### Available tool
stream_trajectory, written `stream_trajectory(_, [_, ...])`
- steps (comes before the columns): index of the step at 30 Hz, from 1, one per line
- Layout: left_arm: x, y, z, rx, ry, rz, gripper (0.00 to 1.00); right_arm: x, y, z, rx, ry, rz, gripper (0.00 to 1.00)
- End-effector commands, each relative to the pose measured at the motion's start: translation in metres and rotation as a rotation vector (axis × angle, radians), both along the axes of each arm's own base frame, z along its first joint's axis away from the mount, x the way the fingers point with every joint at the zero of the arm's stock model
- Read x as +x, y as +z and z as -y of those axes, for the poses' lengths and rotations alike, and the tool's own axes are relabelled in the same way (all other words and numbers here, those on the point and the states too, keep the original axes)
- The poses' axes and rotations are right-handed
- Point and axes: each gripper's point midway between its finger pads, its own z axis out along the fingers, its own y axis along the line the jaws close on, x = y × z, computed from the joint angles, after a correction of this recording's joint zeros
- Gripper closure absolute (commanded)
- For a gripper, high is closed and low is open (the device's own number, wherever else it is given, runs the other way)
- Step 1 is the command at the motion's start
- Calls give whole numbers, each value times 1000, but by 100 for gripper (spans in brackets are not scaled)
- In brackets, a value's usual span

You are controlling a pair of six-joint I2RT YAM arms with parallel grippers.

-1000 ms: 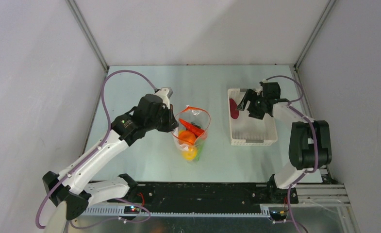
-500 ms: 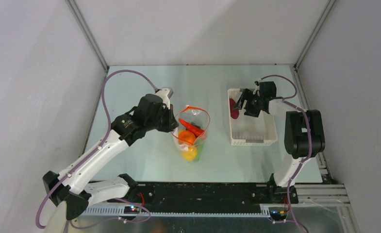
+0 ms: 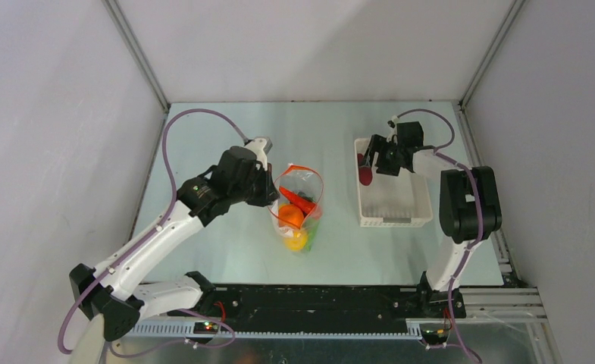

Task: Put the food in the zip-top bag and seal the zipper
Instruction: Pick up the fake vegetable from the bin.

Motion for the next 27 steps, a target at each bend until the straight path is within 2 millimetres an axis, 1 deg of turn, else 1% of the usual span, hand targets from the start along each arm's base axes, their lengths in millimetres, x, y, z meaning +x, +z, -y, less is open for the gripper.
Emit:
stream_trajectory(1, [6,15,3,-20,-11,51,100,19,8,-4,-32,42,65,23])
stream_trajectory(5, [6,14,3,-19,-11,49,100,20,-2,-2,-77,38,35,23])
stream_trajectory(10, [6,14,3,-16,-12,47,100,18,-7,4,-129,4,0,23])
stream_trajectory(14, [7,13,2,-12,-8,50,100,12,-13,25,-221,-80,-48,25])
stream_trajectory(16, [7,14,2,-12,-8,51,100,13,-12,30,-224,-103,-52,26])
stream_trajectory(19, [7,13,2,-10,-9,48,100,16,-7,23,-198,-64,-23,26])
stream_trajectory(22, [7,13,2,-11,-8,49,100,21,-2,12,-159,-17,12,26])
stream_trajectory(27, [7,15,1,-12,-5,55,100,23,-10,9,-171,-16,-18,26])
